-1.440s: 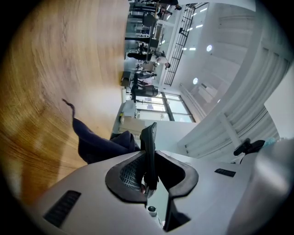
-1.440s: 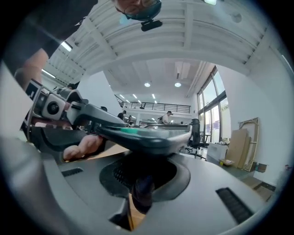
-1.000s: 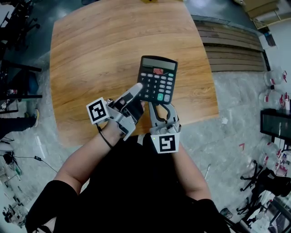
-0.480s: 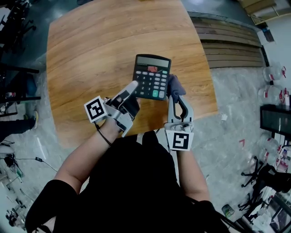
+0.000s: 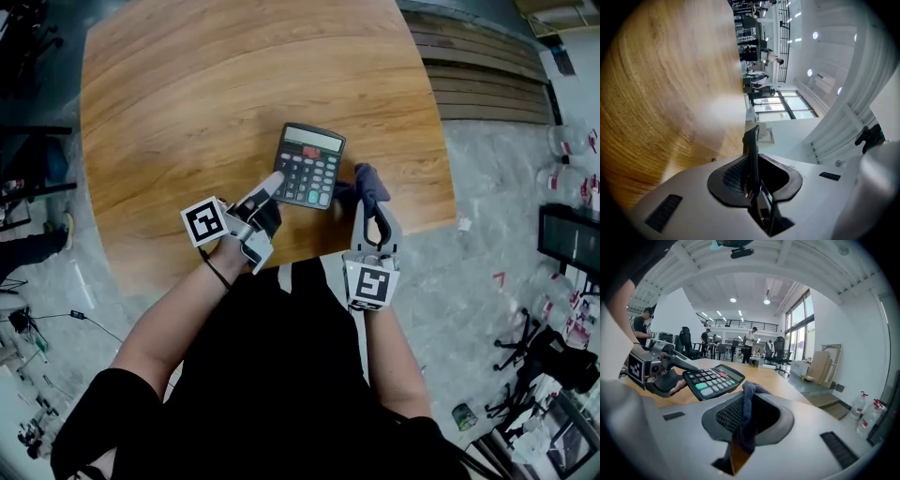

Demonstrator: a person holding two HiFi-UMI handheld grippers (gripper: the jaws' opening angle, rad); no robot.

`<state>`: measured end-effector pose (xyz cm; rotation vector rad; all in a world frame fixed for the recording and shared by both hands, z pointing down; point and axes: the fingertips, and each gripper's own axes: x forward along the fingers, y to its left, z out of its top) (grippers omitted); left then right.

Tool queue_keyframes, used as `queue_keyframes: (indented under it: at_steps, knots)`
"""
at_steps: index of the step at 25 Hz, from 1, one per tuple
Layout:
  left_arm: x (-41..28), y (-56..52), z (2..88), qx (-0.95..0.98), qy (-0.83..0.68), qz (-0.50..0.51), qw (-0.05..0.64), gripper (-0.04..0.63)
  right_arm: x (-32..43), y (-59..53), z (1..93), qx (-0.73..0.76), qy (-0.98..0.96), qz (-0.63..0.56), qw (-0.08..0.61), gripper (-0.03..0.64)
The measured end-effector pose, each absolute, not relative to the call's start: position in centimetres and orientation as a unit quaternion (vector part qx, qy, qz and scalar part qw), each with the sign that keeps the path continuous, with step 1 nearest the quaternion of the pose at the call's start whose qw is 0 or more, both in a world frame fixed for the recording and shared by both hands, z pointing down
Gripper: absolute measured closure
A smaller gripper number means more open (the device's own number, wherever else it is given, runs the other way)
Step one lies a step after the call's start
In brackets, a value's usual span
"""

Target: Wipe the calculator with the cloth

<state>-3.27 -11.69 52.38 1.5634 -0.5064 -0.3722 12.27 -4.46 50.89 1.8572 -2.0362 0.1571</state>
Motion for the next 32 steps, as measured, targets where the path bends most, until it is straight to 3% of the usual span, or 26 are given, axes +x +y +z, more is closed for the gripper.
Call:
queue_keyframes:
  at_steps: [19,29,32]
  knots:
    - [-4.3,-9.3,59.7,0.737,-0.250,-0.046,0.627,0.520,9.3,-3.9,60.5,0.618,-0.715,0.189,0.266,0.566]
    - [-5.0,-7.9,61.1,0.788,-0.319,0.188,0.492,0.489,8.4,-3.7,61.0,0.578,-0.705,0.244,0.332,0.564]
    - [-5.0,-7.5,61.8,0.783,-0.332,0.255,0.460,0.483,8.3,-3.7,60.5,0.561,-0.707,0.266,0.340,0.484]
